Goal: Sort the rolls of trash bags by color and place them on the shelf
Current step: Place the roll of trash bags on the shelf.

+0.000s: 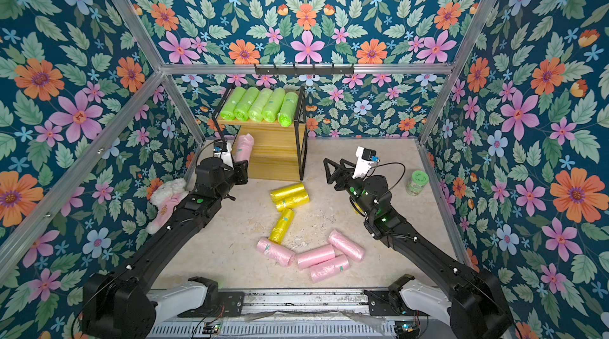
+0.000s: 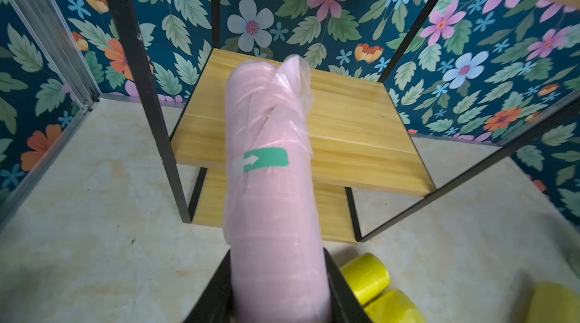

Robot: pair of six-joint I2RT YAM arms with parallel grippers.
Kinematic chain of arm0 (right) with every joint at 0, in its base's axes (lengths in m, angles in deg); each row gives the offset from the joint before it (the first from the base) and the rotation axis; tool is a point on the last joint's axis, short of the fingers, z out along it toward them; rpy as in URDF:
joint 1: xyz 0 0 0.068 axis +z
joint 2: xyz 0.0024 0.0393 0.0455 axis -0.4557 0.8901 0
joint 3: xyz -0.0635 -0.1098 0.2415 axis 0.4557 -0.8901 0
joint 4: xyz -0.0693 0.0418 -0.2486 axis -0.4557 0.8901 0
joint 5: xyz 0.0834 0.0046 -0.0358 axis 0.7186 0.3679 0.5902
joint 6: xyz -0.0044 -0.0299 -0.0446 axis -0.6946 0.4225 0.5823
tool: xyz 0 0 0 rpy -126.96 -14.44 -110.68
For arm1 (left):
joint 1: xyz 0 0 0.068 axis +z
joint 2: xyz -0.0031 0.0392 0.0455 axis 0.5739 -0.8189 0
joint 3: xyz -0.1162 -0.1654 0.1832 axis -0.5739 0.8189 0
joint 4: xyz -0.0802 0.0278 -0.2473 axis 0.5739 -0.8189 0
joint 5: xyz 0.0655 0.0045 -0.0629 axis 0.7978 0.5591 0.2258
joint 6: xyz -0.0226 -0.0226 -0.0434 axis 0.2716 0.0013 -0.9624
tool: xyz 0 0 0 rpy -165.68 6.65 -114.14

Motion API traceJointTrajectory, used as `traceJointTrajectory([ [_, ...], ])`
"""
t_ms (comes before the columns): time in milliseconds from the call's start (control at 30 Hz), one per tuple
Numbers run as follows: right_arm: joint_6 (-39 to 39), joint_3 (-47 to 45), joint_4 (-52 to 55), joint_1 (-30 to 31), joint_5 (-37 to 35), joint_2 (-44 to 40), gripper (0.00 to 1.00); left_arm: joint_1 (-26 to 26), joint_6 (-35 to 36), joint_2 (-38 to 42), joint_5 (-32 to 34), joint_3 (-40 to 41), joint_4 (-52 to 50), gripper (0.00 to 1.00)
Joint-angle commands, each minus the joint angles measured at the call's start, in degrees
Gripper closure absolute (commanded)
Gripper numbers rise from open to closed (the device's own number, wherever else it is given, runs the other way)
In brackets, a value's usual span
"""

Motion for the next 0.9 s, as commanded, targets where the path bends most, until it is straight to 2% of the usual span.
traceJointTrajectory([
  [0,3.0,0.9,1.2,0.0,1.5,-0.2,0.16,0.2,7.6,-2.5,6.1,-1.6,3.1,0.58],
  [200,3.7,-0.7,1.5,0.0,1.2,-1.9,0.15,0.4,14.9,-7.4,11.8,-4.6,4.5,0.58],
  [400,3.6,-1.1,1.8,-0.1,1.1,-2.5,0.15,0.9,21.7,-11.2,13.3,-6.7,6.0,0.59],
  [700,3.0,-1.0,2.1,-0.1,1.1,-2.5,0.15,1.0,28.1,-15.0,17.8,-9.9,6.7,0.58],
  [867,2.4,-1.0,2.1,0.0,1.2,-2.1,0.15,1.0,30.6,-16.5,17.3,-10.3,7.8,0.56],
])
